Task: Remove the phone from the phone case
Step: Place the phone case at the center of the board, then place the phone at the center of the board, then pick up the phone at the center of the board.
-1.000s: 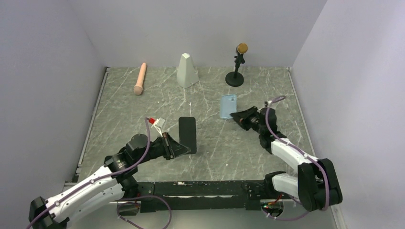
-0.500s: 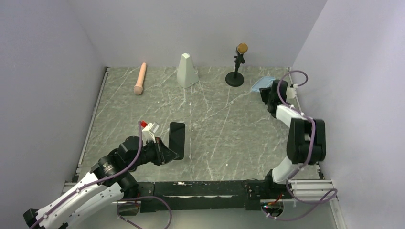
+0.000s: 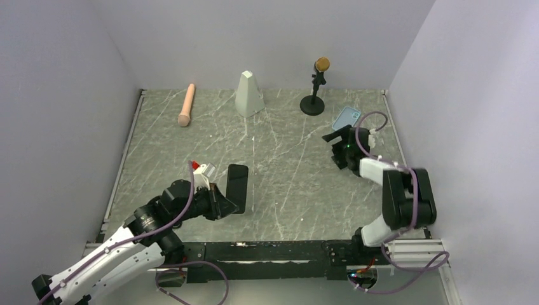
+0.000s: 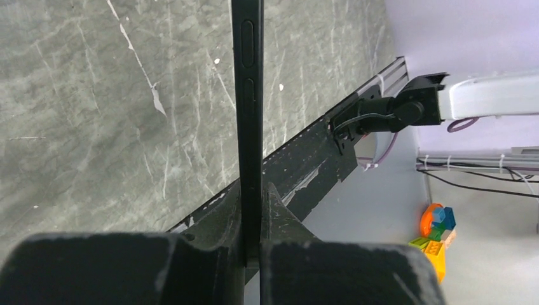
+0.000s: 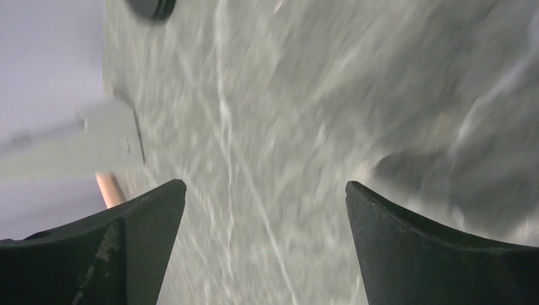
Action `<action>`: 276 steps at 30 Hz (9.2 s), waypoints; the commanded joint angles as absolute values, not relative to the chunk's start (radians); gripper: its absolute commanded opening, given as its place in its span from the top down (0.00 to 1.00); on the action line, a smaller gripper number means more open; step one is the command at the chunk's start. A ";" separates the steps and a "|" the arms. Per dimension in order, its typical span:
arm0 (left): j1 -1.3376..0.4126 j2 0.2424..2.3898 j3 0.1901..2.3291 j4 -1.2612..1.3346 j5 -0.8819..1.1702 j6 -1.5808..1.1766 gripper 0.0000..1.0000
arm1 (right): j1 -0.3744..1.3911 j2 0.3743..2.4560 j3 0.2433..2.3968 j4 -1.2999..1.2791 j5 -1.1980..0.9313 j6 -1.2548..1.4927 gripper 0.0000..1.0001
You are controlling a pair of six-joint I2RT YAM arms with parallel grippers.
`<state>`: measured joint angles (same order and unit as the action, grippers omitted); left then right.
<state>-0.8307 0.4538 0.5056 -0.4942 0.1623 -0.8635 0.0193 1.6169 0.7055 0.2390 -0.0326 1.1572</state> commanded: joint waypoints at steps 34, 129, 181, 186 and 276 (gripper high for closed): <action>-0.524 1.910 1.560 -1.036 0.648 0.312 1.00 | 0.139 0.837 0.672 -0.255 -0.523 0.492 0.00; 0.834 1.304 0.499 -0.512 0.110 -1.010 0.53 | 0.204 0.742 0.885 -0.567 -0.289 0.751 0.00; 0.081 0.669 0.626 -0.567 0.519 -1.466 1.00 | 0.858 1.110 0.674 0.319 -0.129 0.655 0.00; -0.045 0.662 0.656 -0.614 0.466 -1.560 1.00 | 1.021 1.209 0.683 0.447 -0.006 0.510 0.02; -0.659 0.910 0.822 -0.242 0.622 -0.334 1.00 | 0.638 1.032 0.720 0.148 -0.703 0.643 0.18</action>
